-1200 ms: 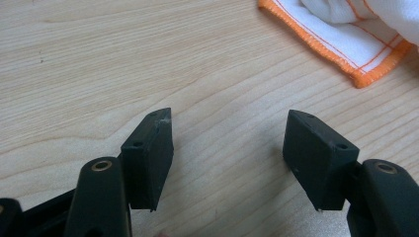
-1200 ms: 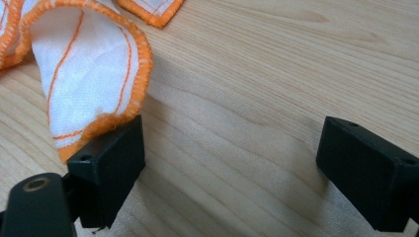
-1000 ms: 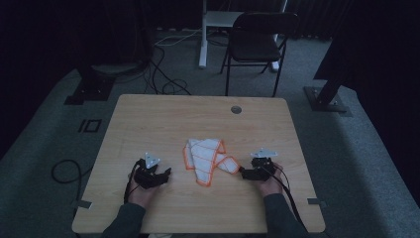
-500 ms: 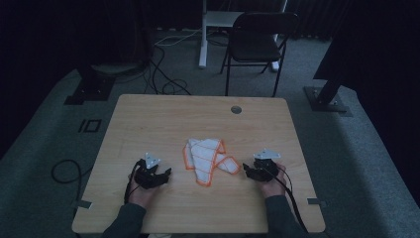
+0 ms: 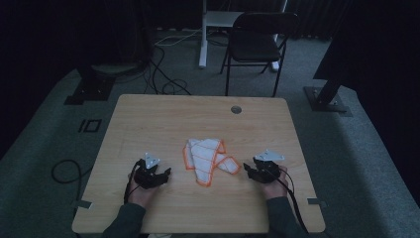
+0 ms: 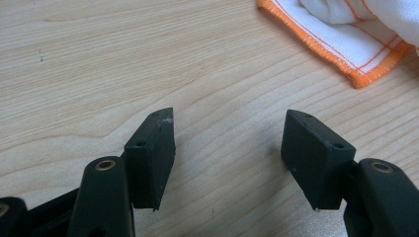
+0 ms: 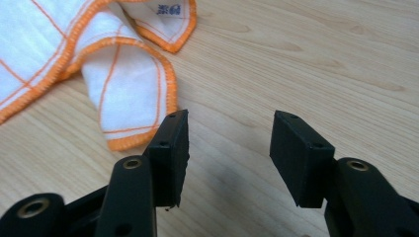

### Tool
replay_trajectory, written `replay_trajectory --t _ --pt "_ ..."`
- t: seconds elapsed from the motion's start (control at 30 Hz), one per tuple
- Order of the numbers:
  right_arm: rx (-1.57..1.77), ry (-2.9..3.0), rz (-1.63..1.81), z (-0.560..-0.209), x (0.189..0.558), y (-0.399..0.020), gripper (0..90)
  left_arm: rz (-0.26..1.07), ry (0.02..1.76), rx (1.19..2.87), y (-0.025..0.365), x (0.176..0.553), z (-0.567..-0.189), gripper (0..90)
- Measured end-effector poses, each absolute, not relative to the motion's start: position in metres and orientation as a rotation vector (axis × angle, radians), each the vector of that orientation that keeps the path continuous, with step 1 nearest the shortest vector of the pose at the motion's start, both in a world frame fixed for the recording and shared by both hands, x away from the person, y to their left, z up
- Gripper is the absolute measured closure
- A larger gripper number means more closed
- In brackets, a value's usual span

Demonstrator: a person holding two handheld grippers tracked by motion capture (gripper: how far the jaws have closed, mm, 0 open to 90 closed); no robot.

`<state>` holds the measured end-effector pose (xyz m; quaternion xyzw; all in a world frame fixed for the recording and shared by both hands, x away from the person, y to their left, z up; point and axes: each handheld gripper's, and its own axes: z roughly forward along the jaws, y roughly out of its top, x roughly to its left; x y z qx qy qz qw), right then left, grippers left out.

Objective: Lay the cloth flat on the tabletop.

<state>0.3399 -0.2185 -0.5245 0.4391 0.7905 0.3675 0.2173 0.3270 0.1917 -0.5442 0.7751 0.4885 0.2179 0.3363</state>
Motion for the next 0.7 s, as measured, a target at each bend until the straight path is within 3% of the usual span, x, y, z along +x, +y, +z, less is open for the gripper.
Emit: replay_trajectory --t 0.7 --pt "1.096 2.227 1.140 -0.510 0.324 -0.201 61.0 0.569 1.270 2.018 0.193 0.327 -0.544 42.2"
